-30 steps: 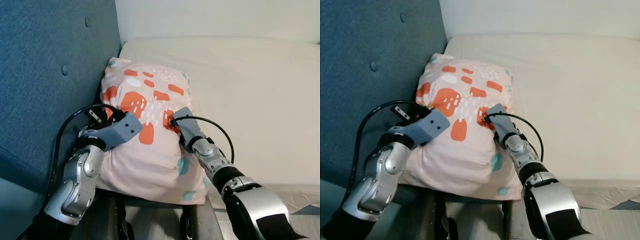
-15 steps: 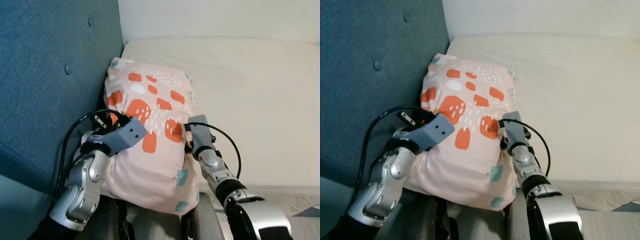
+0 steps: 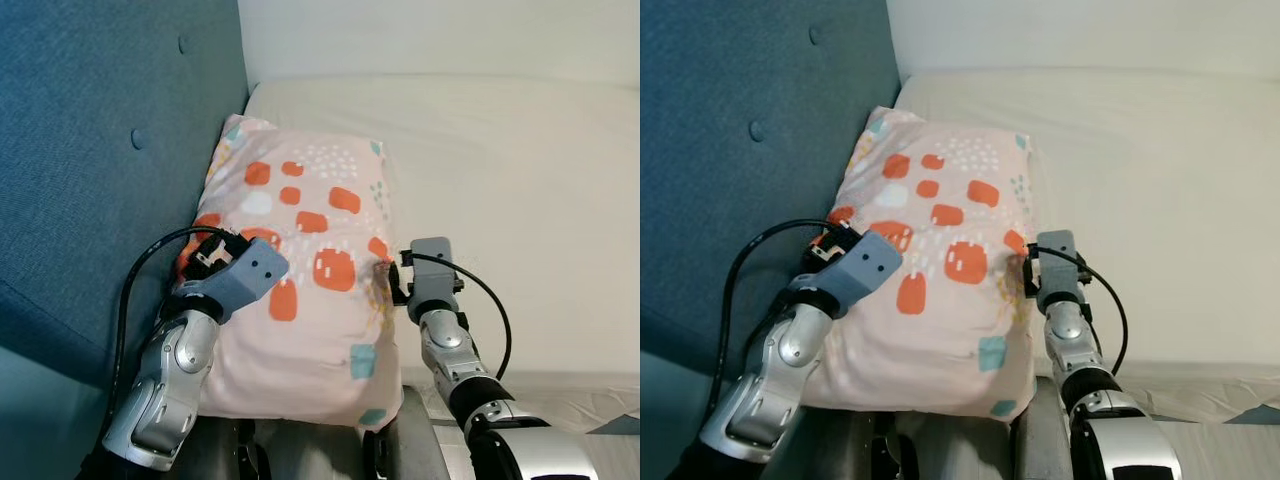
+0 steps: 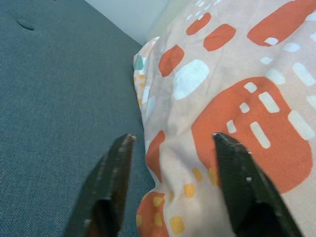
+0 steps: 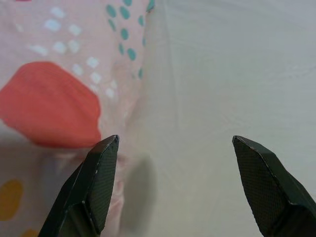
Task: Clean up the room
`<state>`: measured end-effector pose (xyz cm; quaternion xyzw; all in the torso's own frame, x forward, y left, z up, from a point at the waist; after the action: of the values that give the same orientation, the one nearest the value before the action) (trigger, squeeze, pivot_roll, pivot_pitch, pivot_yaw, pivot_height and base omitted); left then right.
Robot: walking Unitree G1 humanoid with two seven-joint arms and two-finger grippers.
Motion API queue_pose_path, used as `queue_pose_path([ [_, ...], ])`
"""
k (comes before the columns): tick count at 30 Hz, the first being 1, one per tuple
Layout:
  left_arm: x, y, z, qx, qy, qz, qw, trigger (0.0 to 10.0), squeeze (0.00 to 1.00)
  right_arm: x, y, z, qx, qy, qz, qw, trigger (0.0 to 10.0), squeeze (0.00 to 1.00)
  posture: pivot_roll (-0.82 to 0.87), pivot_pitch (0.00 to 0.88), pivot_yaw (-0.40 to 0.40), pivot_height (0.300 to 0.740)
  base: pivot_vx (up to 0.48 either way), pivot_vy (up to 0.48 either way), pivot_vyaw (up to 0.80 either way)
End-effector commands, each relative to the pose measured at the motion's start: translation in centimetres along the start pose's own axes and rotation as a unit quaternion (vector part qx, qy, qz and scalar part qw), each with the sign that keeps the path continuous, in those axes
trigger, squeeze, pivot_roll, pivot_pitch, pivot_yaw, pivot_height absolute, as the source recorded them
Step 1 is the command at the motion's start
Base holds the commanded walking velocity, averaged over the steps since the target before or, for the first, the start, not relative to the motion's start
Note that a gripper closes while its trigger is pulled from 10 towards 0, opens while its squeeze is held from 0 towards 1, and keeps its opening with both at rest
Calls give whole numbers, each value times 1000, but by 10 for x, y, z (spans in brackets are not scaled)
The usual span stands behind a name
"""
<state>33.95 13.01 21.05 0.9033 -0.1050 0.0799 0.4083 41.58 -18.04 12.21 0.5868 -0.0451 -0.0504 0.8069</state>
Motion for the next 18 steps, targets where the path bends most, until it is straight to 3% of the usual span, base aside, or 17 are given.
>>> queue_pose_path([
  [1,-6,-7,-7,2,8,-11,1000,10000,0,0,1,2,8,-6,2,1000,10000,0,111,338,9,598,0,0,0],
  [3,-7,-7,-14,-6,18,-11,1000,10000,0,1,5,2,8,-4,10,1000,10000,0,111,338,9,598,0,0,0],
  [5,-9,-3,-36,-40,57,2,998,10000,0,3,13,5,9,-7,27,1000,10000,0,110,332,7,598,0,0,0],
  [8,-8,15,-74,-107,135,56,983,10000,0,6,25,12,25,-17,52,998,10000,0,108,333,2,598,0,0,0],
  [9,-8,15,-74,-107,135,56,983,10000,0,6,25,12,25,-17,52,998,10000,0,108,333,2,598,0,0,0],
  [11,-7,28,-94,-139,171,97,971,10000,0,9,38,16,45,-18,75,996,10000,0,107,331,-4,598,0,0,0],
  [12,-7,28,-94,-139,171,97,971,10000,0,9,38,16,45,-18,75,996,10000,0,107,331,-4,598,0,0,0],
  [13,-3,33,-95,-170,155,112,967,10000,0,11,49,10,60,6,91,994,10000,0,100,328,-6,598,0,0,0],
  [14,-3,33,-95,-170,155,112,967,10000,0,11,49,10,60,6,91,994,10000,0,100,328,-6,598,0,0,0],
  [15,4,34,-77,-182,94,111,972,10000,0,12,58,-1,66,46,102,992,10000,0,97,324,-9,598,0,0,0],
  [16,4,34,-77,-182,94,111,972,10000,0,12,58,-1,66,46,102,992,10000,0,97,324,-9,598,0,0,0],
  [18,3,23,-8,-150,-93,88,980,10000,0,8,66,-36,33,146,110,983,10000,0,79,317,-13,598,0,0,0],
])
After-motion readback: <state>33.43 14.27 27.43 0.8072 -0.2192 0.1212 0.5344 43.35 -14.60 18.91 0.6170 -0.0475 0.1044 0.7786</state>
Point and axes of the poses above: a point about 5 cm out from each wrist's last joint towards the gripper, its own x axis pointing out of the wrist towards the gripper, its own y axis along the axis of the wrist's last joint, z = x × y, the point moved 4 cm from there along x, pointing out of the wrist towards the gripper, and after that the axes turned 7 degrees about -x, right-handed, at the moved point
